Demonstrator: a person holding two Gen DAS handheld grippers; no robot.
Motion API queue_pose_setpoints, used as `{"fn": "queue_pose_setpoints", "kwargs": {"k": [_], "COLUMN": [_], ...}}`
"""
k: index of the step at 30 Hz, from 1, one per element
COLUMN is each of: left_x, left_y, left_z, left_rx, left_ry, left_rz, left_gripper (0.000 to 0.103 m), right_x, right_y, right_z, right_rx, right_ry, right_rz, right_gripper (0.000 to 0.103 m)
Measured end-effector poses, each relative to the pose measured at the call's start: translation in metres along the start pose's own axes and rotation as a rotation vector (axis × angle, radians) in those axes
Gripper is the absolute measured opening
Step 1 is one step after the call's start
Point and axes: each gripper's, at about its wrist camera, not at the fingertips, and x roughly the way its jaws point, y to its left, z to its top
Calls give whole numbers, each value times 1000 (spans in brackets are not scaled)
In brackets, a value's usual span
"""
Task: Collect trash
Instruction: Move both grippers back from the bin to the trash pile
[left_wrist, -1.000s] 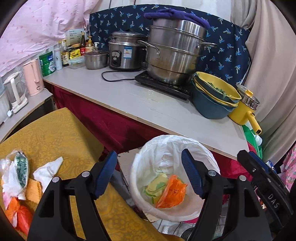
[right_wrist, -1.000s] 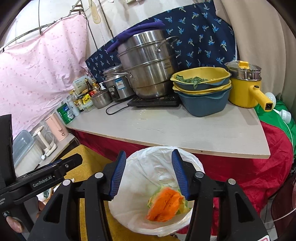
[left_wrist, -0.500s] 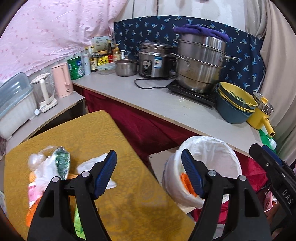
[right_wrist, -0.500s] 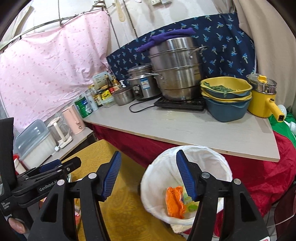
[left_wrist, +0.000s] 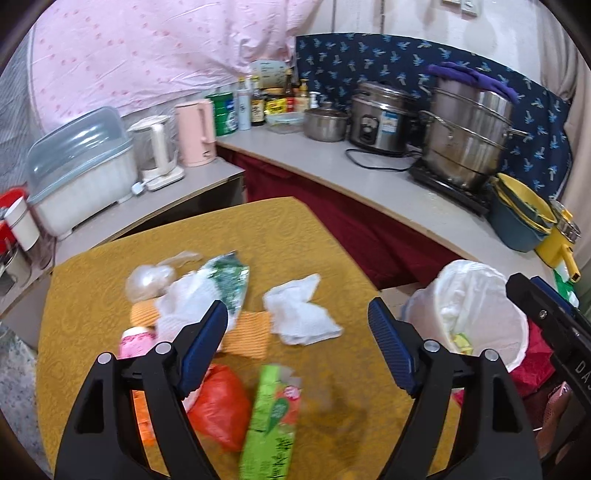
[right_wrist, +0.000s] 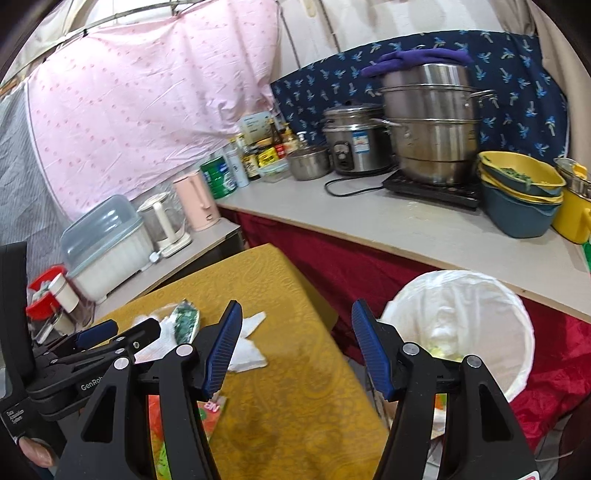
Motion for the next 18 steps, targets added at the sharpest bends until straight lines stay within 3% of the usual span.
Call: {"fn": "queue_pose_setpoints", "kwargs": {"k": [10,15,18], "left_x": [11,24,32], "left_y": [88,116,128], "left_z": [-22,-29,-30], "left_rx": [-108,-146,-161], "left_ry": [59,90,103], "left_rz": [109,134,141], "left_gripper": [75,75,81], "right_x": [44,76,99], "right_y": [53,75,87], "right_z": [-25,-38,-43], "right_rx": [-49,-78,-97], "right_ry": [97,151,181], "right_rz": [50,60,65], "right_gripper": [60,60,60]}}
